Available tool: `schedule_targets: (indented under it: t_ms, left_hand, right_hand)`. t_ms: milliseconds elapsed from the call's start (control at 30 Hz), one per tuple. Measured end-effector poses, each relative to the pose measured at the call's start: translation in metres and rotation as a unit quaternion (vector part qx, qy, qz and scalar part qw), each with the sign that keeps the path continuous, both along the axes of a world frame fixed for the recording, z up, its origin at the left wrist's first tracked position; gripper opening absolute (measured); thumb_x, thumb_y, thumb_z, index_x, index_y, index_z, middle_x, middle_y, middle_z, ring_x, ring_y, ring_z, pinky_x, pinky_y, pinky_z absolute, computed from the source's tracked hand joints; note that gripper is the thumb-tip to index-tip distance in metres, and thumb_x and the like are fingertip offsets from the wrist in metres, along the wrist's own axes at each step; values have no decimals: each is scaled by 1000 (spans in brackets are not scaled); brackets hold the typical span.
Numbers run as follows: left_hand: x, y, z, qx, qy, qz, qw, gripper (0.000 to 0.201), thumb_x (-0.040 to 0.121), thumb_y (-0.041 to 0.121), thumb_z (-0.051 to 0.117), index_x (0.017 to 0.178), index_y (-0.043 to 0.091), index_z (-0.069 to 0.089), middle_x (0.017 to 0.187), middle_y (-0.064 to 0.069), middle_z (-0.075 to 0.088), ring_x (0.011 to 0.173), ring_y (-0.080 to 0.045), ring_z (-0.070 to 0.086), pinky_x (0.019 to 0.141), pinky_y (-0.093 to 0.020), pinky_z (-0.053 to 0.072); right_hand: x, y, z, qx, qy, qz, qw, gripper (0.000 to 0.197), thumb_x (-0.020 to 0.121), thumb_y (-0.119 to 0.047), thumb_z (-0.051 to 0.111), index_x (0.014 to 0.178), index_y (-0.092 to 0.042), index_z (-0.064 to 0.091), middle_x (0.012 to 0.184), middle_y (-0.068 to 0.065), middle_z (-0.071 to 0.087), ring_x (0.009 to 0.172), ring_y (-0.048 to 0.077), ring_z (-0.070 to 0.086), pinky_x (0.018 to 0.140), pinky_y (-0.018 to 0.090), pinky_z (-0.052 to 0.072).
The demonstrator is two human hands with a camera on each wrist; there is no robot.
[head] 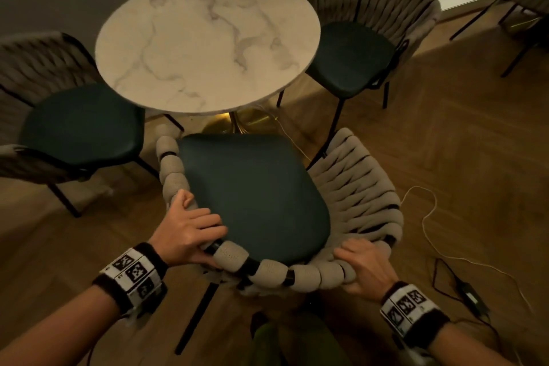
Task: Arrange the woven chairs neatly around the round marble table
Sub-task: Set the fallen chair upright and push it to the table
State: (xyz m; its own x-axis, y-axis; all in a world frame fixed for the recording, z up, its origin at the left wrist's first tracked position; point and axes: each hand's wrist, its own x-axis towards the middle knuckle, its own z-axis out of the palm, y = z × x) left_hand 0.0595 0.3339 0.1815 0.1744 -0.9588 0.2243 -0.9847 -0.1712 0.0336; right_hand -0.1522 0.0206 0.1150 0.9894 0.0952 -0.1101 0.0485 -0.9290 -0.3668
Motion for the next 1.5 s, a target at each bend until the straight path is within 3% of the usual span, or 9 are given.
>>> schedule_targets:
  t_ms: [433, 733, 866, 1000, 1100, 1233, 1299, 1366, 1499]
  left_hand:
    - [4, 85, -57, 247, 70, 162, 953, 46, 48, 54, 75, 87, 37, 59, 85, 13, 63, 76, -13, 63, 75, -37, 27]
    - [-24, 129, -111, 325, 65, 281, 901, 32, 46, 35, 85, 71, 37, 66, 81, 11, 60, 76, -13, 61, 75, -38, 26]
    - [-45, 137, -134, 274, 96, 351, 890, 34, 50, 20, 87, 76, 33, 70, 91, 4, 64, 90, -15, 42, 78, -47, 40]
    - [-53, 148, -137, 153, 175, 430, 872, 62, 58, 22, 84, 115, 29, 60, 134, -7, 47, 124, -26, 43, 93, -55, 42]
    - [-65, 154, -142, -73, 390, 509, 764, 86, 72, 14, 76, 143, 24, 28, 156, -8, 14, 142, -21, 16, 114, -48, 22]
    - [-75, 134, -145, -300, 681, 523, 415, 90, 85, -3, 57, 148, 35, 5, 154, -8, 27, 134, -30, 37, 110, -57, 33]
    - [-73, 130, -150, -297, 684, 536, 395, 100, 75, 8, 70, 146, 39, 7, 149, -9, 34, 128, -32, 44, 106, -60, 37]
    - [-74, 127, -151, -276, 663, 551, 426, 103, 72, 12, 74, 145, 39, 6, 150, -9, 32, 130, -33, 41, 107, -61, 36]
    - [-73, 123, -153, -262, 605, 570, 491, 94, 74, 22, 68, 147, 30, 8, 148, -11, 38, 130, -30, 43, 108, -57, 36]
  right_hand:
    - [33, 92, -20, -112, 117, 88, 983, 61, 28, -54, 82, 82, -28, 67, 72, -6, 68, 62, 14, 65, 53, 29, 54]
    - [25, 143, -70, -131, 214, 142, 958, 61, 44, -64, 73, 93, -31, 57, 78, -4, 69, 63, 19, 65, 44, 32, 52]
    - [23, 146, -76, -154, 220, 175, 947, 60, 57, -59, 70, 104, -25, 54, 92, 1, 68, 74, 28, 66, 50, 39, 52]
    - [28, 135, -62, -96, 194, 151, 965, 67, 69, -63, 62, 122, -25, 48, 126, 2, 52, 111, 26, 50, 88, 43, 44]
    - [33, 96, -44, -18, 157, -3, 987, 83, 63, -83, 49, 130, -35, 43, 141, -6, 38, 130, 19, 36, 106, 45, 28]
    - [45, 18, -45, 0, 129, -329, 936, 100, 74, -61, 65, 150, -26, 8, 159, 4, -2, 144, 36, 12, 110, 57, 21]
    - [53, -3, -50, 127, 178, -456, 863, 112, 77, -34, 75, 150, -26, -10, 159, 7, -15, 144, 39, 7, 112, 56, 19]
    - [62, -12, -53, 223, 225, -513, 798, 106, 83, -22, 70, 150, -23, -13, 159, 17, 6, 140, 40, 25, 109, 49, 32]
    - [75, -16, -61, 185, 228, -520, 802, 86, 90, -13, 58, 151, -13, -3, 140, 28, 43, 120, 44, 50, 94, 47, 47]
